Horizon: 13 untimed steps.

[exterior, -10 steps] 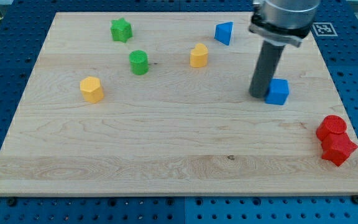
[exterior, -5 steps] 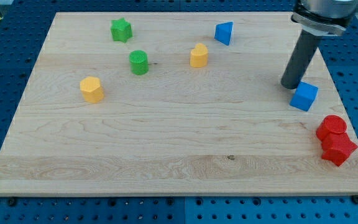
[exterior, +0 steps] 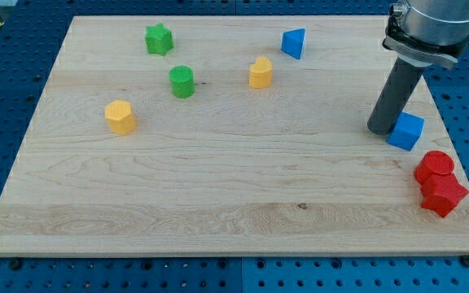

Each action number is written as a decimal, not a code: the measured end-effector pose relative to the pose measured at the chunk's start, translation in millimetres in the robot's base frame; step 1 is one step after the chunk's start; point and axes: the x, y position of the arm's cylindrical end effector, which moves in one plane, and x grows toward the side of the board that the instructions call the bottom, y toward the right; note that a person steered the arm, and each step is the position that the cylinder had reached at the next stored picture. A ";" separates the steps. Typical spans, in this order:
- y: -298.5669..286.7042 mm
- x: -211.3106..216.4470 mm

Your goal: Slide the blue cube to the red circle

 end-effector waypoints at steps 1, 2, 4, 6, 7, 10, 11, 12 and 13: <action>0.0 0.0; -0.6 3.5; 9.2 14.7; -7.9 -22.7; 12.4 -26.6; 16.7 -22.0; 16.7 -22.3; 18.5 -13.3; 20.5 -2.6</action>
